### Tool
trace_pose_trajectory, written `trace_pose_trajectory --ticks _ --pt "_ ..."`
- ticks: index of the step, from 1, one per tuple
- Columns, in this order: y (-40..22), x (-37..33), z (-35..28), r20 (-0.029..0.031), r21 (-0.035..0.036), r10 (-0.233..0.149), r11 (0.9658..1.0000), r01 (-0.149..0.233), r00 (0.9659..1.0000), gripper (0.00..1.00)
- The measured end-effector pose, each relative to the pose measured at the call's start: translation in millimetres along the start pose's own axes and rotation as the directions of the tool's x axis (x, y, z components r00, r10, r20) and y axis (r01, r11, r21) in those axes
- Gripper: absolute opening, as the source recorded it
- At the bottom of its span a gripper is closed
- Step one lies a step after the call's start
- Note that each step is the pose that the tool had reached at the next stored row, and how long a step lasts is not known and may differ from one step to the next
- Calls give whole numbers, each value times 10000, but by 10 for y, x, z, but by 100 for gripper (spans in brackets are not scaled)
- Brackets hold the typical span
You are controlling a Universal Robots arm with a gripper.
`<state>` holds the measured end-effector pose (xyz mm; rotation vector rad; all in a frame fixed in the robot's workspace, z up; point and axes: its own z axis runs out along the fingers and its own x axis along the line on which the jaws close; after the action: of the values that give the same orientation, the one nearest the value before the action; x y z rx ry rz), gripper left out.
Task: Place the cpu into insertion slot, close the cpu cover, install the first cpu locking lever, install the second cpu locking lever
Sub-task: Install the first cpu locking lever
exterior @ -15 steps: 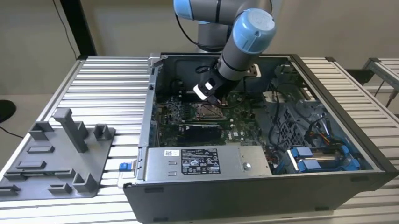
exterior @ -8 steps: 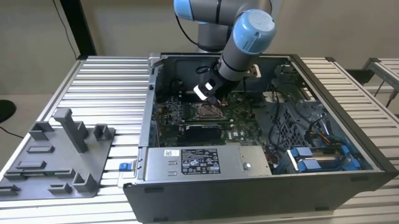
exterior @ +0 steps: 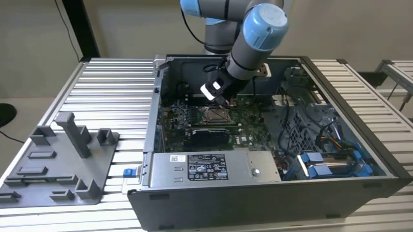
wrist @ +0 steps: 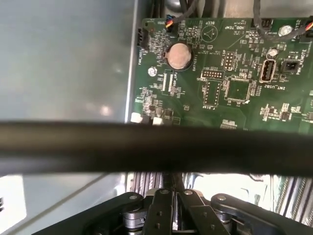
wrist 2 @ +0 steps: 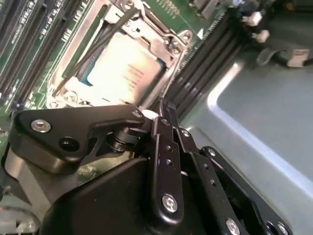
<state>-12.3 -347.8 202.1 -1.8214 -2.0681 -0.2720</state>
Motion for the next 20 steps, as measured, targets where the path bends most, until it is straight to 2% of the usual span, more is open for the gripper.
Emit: trace_pose_trajectory --ticks 2,4,14,20 --pt "-60 10 -21 -77 1 -8 10000 8 10000 0" --pt "-146 12 -29 -103 -1 -13 10000 13 9999 0" --pt "-588 48 23 -105 -11 -15 10000 15 9999 0" --pt "-597 53 38 -104 -27 -21 10000 21 9999 0"
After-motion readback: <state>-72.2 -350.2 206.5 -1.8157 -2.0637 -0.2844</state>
